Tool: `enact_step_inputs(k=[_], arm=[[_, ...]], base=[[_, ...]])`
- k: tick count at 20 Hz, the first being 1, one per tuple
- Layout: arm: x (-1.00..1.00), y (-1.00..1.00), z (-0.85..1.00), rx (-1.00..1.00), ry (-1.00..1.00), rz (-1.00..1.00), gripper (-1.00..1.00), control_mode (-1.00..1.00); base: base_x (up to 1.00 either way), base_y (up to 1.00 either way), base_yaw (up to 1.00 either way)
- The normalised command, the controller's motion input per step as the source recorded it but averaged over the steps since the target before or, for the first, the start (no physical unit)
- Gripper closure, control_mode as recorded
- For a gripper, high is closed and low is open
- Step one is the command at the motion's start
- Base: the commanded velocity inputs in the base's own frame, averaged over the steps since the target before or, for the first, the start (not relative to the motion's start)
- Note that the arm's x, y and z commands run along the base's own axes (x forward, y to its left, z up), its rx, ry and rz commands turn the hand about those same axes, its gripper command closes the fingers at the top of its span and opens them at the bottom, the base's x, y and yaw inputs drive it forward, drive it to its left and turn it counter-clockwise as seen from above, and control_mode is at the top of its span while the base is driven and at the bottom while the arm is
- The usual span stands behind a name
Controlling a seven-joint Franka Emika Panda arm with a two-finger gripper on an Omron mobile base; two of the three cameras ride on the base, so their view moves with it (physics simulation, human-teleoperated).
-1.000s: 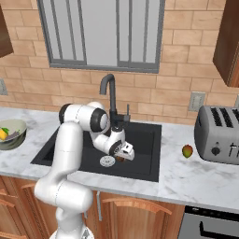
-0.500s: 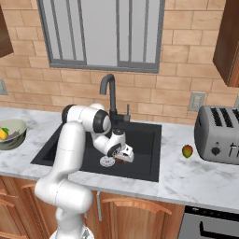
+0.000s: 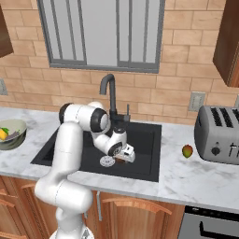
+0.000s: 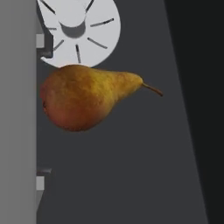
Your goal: There is a mixed pile of frozen fruits and vegetables on the counter. Locate all the frozen vegetables and place the items in a bowl on the counter. Take all the frozen fruits and defrost them in a running sink.
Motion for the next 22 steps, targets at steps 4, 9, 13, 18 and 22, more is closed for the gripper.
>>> enact_step_inputs(k=[4, 9, 13, 18, 22], arm=[[-0.14, 0.00, 0.75, -0.01, 0.16, 0.00, -1.00, -1.00], [-0.14, -0.01, 0.66, -0.01, 0.11, 0.01, -1.00, -1.00], [-0.13, -0.18, 0.48, -0.01, 0.02, 0.05, -1.00, -1.00], [-0.04, -0.26, 0.53, 0.00, 0.00, 0.10, -1.00, -1.00], [-0.15, -0.16, 0.57, -0.01, -0.08, 0.07, -1.00, -1.00]], base=[[0.00, 0.00, 0.00], [0.00, 0.00, 0.00], [0.00, 0.00, 0.00], [0.00, 0.00, 0.00], [0.00, 0.00, 0.00]])
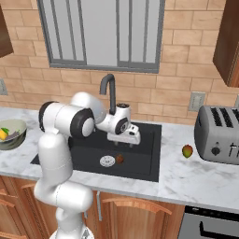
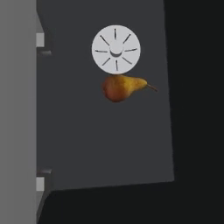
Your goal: There is a mixed pile of frozen fruits and vegetables on the counter. Locate all the frozen vegetables and place the items in a bowl on the counter. Take all the frozen fruits and defrost them in a running sink.
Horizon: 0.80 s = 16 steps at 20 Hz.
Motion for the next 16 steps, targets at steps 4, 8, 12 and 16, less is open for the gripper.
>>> enact_step_inputs(k=[4, 8, 12, 16], arm=[[-0.26, 0.00, 0.53, -0.11, -0.06, 0.01, -1.00, -1.00], [-0.14, -0.22, 0.45, -0.08, -0.02, -0.09, -1.00, -1.00], [-0.07, -0.25, 0.09, -0.01, -0.02, -0.13, -1.00, -1.00], [-0.06, -0.31, 0.09, 0.01, 0.00, -0.14, -1.00, -1.00]], base=[[0.00, 0.00, 0.00], [0.00, 0.00, 0.00], [0.00, 0.00, 0.00], [0.00, 0.00, 0.00]])
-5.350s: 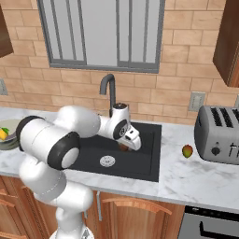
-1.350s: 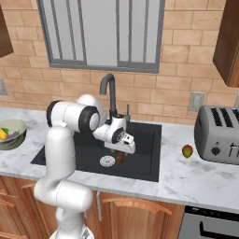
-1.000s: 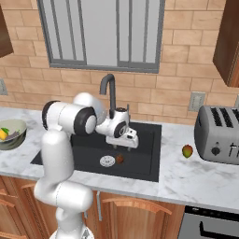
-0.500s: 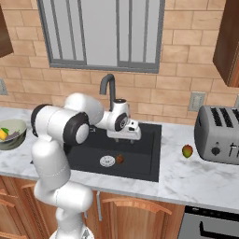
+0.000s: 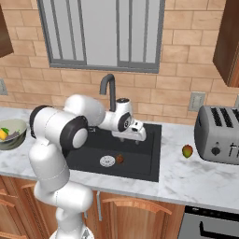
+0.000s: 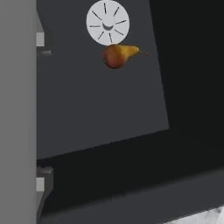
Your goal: There is a mixed pile of frozen fruits and vegetables on the counter. Locate all the frozen vegetables and place the items in a bowl on the counter. Take all the frozen fruits and defrost them in a running sink.
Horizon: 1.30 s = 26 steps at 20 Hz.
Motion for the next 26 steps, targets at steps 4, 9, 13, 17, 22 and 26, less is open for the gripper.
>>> enact_step_inputs(k=[4, 9, 13, 17, 22, 26], arm=[[-0.02, -0.31, 0.32, 0.00, 0.00, -0.17, -1.00, -1.00], [-0.05, -0.28, 0.37, 0.00, 0.01, -0.19, -1.00, -1.00], [-0.01, -0.41, 0.14, 0.00, 0.00, -0.19, -1.00, -1.00], [0.00, -0.41, 0.13, 0.00, 0.00, -0.21, -1.00, -1.00], [0.00, -0.44, 0.00, 0.00, 0.00, -0.11, -1.00, -1.00], [0.00, -0.46, 0.00, 0.00, 0.00, -0.07, -1.00, -1.00]], base=[[0.00, 0.00, 0.00], [0.00, 0.00, 0.00], [0.00, 0.00, 0.00], [0.00, 0.00, 0.00], [0.00, 0.00, 0.00], [0.00, 0.00, 0.00]])
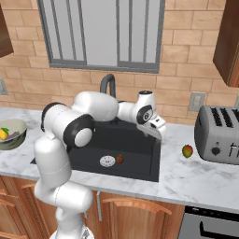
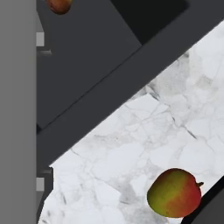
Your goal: There is a mixed pile of frozen fruits and vegetables on the counter. Locate all the frozen vegetables and place the items in a bowl on the counter. Take all the frozen fruits and defrost them in a running sink.
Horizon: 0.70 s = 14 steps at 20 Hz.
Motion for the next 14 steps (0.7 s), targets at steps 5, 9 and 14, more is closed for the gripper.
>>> enact_step_inputs(k=[5, 9, 14], arm=[[0.09, -0.46, 0.00, 0.00, 0.02, -0.05, -1.00, -1.00], [-0.01, -0.41, 0.15, 0.01, 0.05, -0.06, -1.00, -1.00], [-0.02, -0.41, 0.16, 0.01, 0.05, -0.07, -1.00, -1.00]], base=[[0.00, 0.00, 0.00], [0.00, 0.00, 0.00], [0.00, 0.00, 0.00]])
